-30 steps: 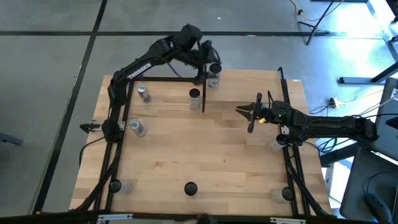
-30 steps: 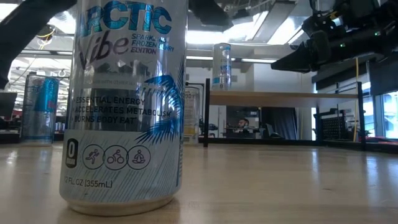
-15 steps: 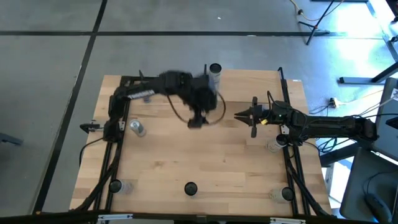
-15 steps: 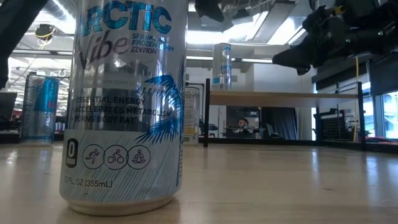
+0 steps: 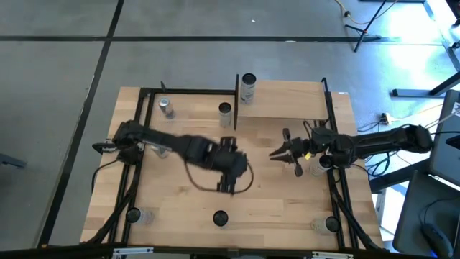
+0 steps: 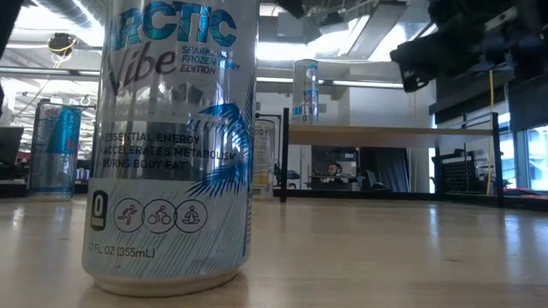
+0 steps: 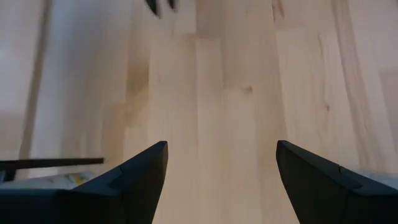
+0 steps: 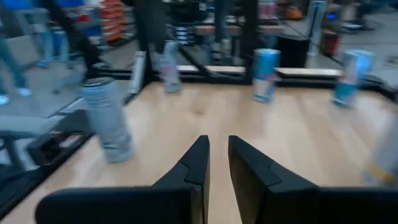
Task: Place canned beverage on shelf
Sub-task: Put the white blue soda can aligned with the other white blue soda can on the shelf
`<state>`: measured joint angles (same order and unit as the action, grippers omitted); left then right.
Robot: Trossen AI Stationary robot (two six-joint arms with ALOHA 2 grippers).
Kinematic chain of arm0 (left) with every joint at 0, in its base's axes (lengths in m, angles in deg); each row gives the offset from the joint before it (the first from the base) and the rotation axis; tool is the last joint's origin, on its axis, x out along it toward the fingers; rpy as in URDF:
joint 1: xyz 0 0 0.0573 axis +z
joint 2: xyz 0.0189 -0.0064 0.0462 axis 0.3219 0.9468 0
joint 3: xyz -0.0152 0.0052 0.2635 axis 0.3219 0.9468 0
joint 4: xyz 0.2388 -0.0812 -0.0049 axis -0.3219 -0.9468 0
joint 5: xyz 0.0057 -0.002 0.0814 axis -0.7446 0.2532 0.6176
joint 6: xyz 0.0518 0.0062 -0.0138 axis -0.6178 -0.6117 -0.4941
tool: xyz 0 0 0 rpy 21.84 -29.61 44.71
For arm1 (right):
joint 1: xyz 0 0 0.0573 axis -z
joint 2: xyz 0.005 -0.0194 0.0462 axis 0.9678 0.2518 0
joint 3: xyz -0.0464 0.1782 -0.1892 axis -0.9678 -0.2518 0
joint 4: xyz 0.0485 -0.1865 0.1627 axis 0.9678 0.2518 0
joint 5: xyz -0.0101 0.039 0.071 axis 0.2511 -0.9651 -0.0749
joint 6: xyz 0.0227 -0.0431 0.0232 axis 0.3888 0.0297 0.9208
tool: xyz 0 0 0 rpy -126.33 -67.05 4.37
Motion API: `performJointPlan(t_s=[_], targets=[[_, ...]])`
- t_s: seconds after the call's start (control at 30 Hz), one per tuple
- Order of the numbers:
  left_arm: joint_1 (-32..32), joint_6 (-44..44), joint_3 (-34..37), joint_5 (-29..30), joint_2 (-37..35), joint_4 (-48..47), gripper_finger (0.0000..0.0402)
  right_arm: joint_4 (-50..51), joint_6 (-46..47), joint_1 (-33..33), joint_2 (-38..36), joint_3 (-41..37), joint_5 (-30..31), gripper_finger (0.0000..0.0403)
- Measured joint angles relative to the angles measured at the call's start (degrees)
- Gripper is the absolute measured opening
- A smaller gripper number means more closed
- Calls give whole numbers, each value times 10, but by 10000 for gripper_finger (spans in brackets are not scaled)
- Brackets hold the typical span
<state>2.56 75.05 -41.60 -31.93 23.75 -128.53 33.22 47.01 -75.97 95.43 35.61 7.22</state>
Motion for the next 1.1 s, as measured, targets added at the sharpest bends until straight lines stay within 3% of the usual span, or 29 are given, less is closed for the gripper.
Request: performJointPlan(t_s=[0.17, 0.33, 0.6, 0.8, 0.97, 1.1], targets=[[-88, 108, 95, 119, -45, 33, 284, -62, 2, -69, 64, 0, 56, 51], [-171, 221, 208, 167, -79, 130, 284, -139, 14, -126, 137, 10, 83, 51], [-258, 314, 353, 252, -76, 323, 284, -124, 18, -191, 262, 107, 88, 51], [-305, 389, 379, 263, -77, 356, 284, -22, 34, -222, 326, 202, 104, 51], [-344, 377, 380, 351, -77, 345, 284, 18, 35, -232, 358, 262, 137, 51], [-341, 379, 380, 357, -80, 354, 284, 23, 43, -231, 365, 273, 164, 51]])
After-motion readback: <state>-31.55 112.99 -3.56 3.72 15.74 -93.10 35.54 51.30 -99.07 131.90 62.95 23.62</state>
